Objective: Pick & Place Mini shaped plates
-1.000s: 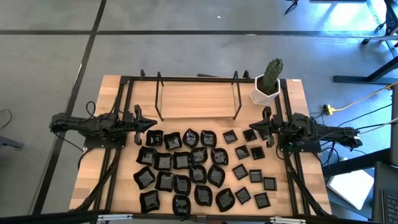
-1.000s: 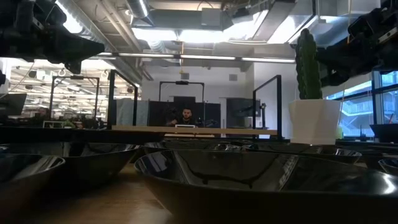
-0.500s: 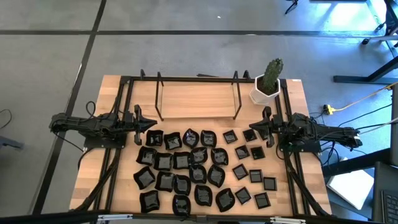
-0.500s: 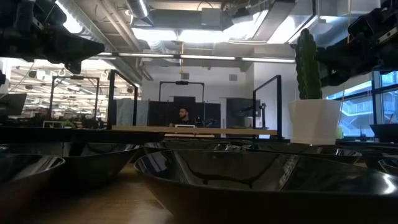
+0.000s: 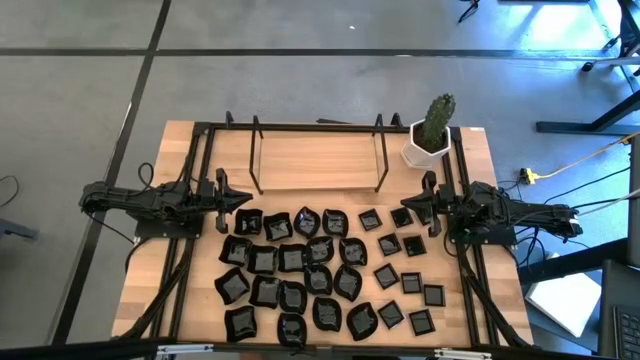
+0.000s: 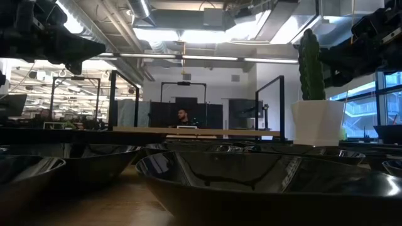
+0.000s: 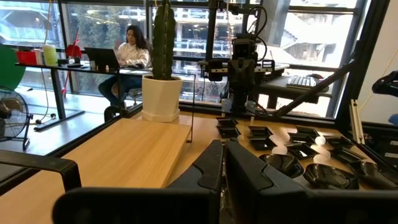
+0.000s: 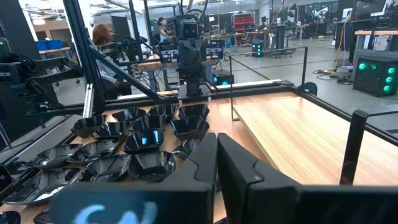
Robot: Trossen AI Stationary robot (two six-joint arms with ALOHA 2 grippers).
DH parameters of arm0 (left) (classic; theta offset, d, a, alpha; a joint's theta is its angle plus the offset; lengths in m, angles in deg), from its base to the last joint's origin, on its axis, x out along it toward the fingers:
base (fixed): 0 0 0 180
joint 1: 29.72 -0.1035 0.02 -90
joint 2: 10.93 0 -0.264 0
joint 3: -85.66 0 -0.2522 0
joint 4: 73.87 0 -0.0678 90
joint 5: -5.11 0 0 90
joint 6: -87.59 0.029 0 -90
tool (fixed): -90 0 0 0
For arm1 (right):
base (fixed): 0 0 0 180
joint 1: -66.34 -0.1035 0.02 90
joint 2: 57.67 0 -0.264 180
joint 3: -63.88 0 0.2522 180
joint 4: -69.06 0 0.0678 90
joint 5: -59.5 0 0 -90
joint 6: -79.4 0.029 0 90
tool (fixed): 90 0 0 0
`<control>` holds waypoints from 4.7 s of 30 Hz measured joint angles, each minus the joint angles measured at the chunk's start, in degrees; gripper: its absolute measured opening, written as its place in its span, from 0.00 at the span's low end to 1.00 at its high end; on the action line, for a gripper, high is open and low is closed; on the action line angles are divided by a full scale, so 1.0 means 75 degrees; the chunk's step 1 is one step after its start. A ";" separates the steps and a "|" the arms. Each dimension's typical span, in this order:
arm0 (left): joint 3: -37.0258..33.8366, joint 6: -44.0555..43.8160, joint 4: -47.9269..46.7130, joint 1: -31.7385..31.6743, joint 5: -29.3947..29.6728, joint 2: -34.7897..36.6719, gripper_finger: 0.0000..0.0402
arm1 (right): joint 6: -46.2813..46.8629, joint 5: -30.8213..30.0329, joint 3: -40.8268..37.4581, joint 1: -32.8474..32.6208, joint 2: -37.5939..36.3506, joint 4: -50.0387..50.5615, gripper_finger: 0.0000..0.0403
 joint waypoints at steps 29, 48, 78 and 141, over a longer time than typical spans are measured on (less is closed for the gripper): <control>0.0002 0.0000 0.0001 0.0002 0.0000 0.0000 0.04 | -0.0001 0.0000 0.0000 -0.0002 0.0002 0.0000 0.04; 0.0002 0.0000 0.0001 0.0002 0.0000 0.0000 0.03 | 0.0000 0.0000 0.0000 -0.0002 0.0001 0.0000 0.04; 0.0002 0.0000 0.0011 0.0003 0.0000 0.0000 0.03 | 0.0000 0.0000 0.0000 -0.0002 -0.0001 -0.0003 0.04; 0.2432 0.0406 -0.0685 0.0003 0.0999 -0.3011 0.00 | -0.0746 0.0600 -0.0002 -0.0002 0.0019 -0.0525 0.03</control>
